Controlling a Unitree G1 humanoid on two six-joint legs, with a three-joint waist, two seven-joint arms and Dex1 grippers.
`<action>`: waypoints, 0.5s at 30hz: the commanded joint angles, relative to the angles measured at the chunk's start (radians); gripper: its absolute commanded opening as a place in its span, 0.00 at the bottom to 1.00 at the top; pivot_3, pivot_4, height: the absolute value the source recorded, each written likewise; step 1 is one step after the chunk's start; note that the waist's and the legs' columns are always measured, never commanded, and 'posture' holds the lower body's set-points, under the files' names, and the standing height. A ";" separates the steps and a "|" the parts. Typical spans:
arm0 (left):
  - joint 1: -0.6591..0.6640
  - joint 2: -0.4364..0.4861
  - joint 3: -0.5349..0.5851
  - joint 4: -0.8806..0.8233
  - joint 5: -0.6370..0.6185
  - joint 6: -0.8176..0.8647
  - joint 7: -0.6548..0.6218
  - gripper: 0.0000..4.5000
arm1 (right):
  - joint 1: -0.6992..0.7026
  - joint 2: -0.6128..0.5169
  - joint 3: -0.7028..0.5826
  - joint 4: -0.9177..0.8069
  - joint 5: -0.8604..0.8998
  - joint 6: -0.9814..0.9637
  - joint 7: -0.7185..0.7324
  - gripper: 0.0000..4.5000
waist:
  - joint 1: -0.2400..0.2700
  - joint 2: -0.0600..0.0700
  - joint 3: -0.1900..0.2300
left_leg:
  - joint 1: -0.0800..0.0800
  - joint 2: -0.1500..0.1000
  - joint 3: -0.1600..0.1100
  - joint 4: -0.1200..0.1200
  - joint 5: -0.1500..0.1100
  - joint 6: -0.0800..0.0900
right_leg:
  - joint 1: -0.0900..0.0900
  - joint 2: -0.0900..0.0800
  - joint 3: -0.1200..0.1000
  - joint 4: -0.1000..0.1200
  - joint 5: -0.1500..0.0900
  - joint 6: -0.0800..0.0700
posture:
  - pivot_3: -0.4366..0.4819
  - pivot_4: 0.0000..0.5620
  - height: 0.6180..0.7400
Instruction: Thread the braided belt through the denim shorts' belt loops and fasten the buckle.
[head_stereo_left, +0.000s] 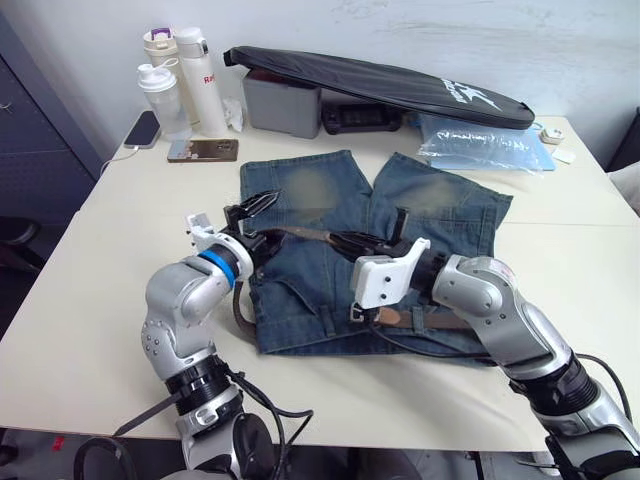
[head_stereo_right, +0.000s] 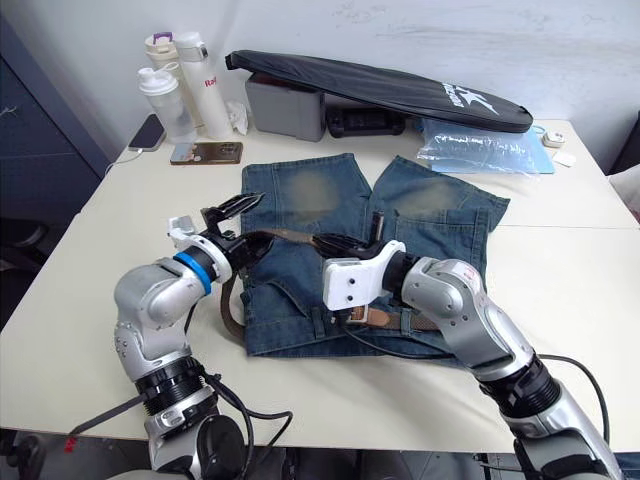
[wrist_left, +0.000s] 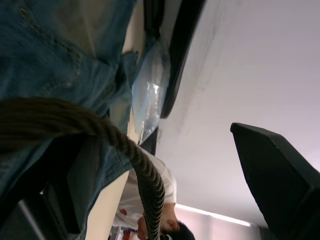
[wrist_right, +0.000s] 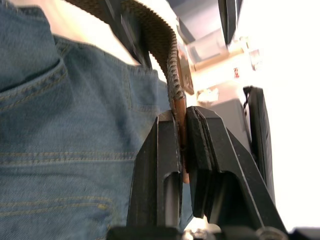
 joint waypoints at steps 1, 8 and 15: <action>-0.014 -0.093 -0.007 -0.086 -0.013 -0.043 0.084 0.99 | 0.003 -0.003 -0.045 -0.032 -0.015 -0.017 -0.009 0.00 | 0.001 0.000 0.000 | 0.000 0.000 0.000 0.000 0.000 0.000 | 0.000 0.000 0.000 0.000 0.000 0.000 | 0.48 0.27 1.00; 0.014 -0.138 -0.063 -0.116 -0.013 -0.079 0.127 0.99 | 0.005 0.006 -0.050 -0.032 -0.019 -0.019 -0.002 0.00 | 0.012 0.000 0.000 | 0.000 -0.001 0.000 0.001 0.000 0.000 | 0.000 0.000 0.000 0.000 0.000 0.000 | 0.48 0.27 1.00; 0.001 -0.135 -0.070 -0.083 -0.013 -0.078 0.124 0.99 | 0.007 0.011 -0.044 -0.041 -0.022 -0.026 0.003 0.00 | 0.022 0.000 0.000 | 0.000 -0.002 0.000 0.001 0.000 0.000 | 0.000 0.001 0.000 0.000 0.000 0.000 | 0.48 0.27 1.00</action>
